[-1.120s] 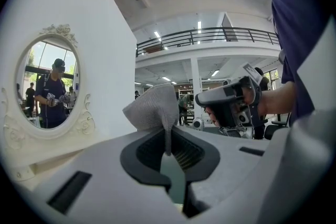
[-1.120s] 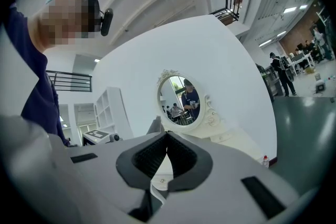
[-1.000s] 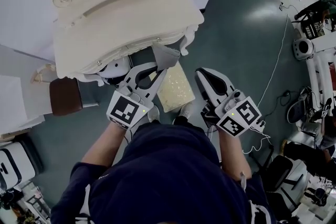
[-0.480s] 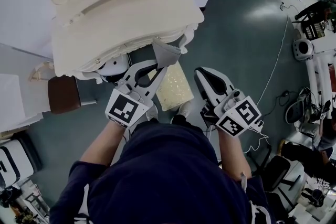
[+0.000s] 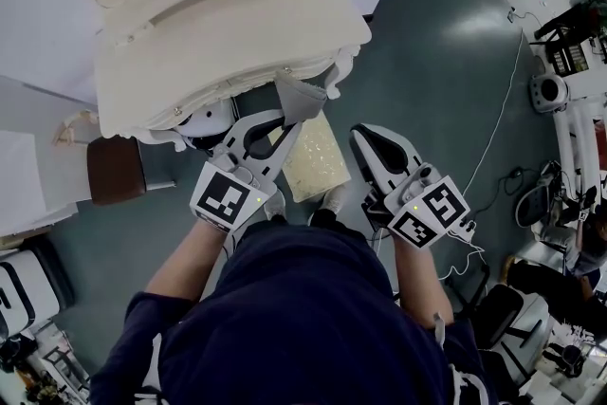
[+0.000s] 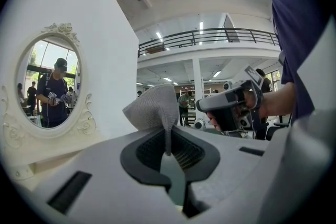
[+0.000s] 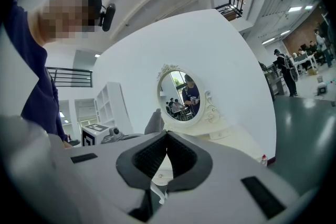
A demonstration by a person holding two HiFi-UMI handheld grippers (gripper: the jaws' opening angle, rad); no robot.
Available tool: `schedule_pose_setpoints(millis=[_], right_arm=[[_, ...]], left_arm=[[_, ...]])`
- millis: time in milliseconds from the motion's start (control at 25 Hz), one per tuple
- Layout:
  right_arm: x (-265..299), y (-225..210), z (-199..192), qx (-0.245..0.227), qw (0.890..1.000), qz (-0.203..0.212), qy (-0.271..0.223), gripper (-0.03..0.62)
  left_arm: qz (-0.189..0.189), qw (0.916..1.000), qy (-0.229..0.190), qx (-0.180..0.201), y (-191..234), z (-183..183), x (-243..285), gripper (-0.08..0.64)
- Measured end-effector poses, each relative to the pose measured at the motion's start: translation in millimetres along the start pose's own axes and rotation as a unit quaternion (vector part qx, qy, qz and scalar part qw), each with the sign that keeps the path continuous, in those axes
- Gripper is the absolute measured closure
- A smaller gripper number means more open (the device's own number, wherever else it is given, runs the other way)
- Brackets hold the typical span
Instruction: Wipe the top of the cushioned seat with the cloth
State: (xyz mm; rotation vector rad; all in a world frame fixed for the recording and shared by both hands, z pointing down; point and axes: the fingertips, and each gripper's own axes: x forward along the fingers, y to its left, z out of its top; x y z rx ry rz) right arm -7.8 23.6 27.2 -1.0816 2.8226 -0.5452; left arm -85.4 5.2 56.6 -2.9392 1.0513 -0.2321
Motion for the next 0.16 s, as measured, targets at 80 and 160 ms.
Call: schedule_pose_setpoints(millis=[80, 160], right_arm=[[0.6, -0.5, 0.2, 0.0, 1.0, -0.001, 0.0, 0.568], [1.0, -1.0, 0.6, 0.0, 1.0, -0.002, 0.0, 0.568]], left_arm=[[0.001, 1.0, 0.0, -0.002, 1.2, -0.1, -0.2, 0.532], [0.002, 1.0, -0.001, -0.004, 2.2, -0.1, -0.3, 0.533]])
